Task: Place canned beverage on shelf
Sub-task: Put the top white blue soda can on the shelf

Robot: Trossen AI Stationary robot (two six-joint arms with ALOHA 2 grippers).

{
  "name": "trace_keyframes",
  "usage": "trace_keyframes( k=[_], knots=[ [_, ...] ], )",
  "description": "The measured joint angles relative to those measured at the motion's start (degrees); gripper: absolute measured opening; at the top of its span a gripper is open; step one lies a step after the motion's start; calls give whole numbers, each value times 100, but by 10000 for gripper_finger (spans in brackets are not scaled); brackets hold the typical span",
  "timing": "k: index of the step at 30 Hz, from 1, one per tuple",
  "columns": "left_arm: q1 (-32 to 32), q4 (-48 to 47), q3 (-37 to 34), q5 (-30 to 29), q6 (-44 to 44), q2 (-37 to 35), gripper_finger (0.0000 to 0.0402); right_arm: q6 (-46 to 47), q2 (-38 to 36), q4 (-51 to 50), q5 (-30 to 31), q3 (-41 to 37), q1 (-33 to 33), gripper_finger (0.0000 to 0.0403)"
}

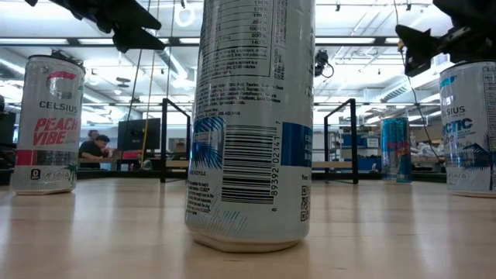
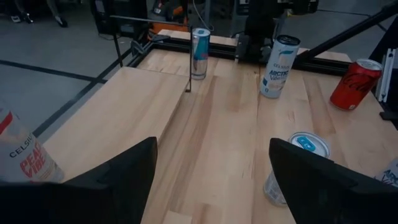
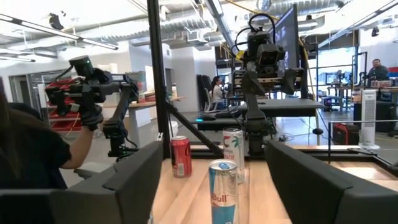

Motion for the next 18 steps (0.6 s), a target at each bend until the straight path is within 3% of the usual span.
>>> trace_keyframes(
  k=[6, 18],
  knots=[
    [1, 38, 0, 0, -2, 0, 311, 0, -2, 6, 23, 2, 0, 325],
    [1, 111, 0, 0, -199, 0, 311, -114, 0, 336, 85, 2, 0, 326]
  ],
)
